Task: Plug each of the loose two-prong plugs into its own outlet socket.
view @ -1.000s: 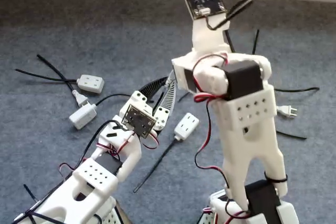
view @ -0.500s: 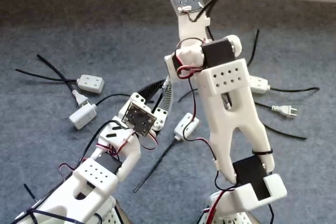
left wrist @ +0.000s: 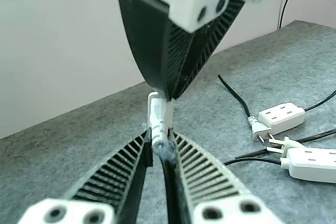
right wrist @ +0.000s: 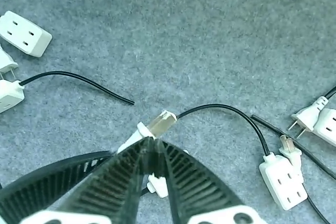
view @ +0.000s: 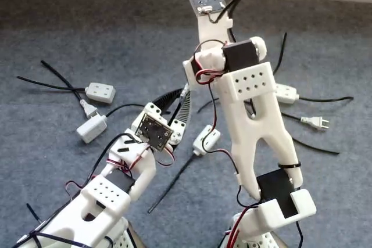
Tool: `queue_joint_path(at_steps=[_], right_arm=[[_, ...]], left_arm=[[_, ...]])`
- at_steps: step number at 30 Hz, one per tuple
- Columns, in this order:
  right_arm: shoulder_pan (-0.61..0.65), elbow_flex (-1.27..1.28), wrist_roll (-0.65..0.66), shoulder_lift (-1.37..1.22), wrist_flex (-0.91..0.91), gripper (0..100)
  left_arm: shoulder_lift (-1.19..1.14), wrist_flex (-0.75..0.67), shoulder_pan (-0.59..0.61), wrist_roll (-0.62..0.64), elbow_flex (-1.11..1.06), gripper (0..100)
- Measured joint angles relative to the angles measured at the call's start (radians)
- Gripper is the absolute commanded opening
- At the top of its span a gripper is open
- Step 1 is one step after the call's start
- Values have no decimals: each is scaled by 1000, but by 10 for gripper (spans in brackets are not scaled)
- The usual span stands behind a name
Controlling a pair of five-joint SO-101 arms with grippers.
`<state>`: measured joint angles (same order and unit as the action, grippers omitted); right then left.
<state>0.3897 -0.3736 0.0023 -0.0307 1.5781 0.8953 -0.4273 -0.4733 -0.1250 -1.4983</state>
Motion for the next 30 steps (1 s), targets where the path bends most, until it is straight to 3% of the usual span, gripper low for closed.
queue_joint_path(at_steps=[15,23,26,30], right_arm=[[0,0,0,-6,0,7],[-35,-204,0,121,123,7],[-115,-270,0,215,143,7],[-302,-267,0,302,146,7]], left_arm=[[0,0,0,0,0,7],[5,0,-8,-2,5,7],[5,75,-8,-2,31,7],[5,321,-8,-2,161,7]])
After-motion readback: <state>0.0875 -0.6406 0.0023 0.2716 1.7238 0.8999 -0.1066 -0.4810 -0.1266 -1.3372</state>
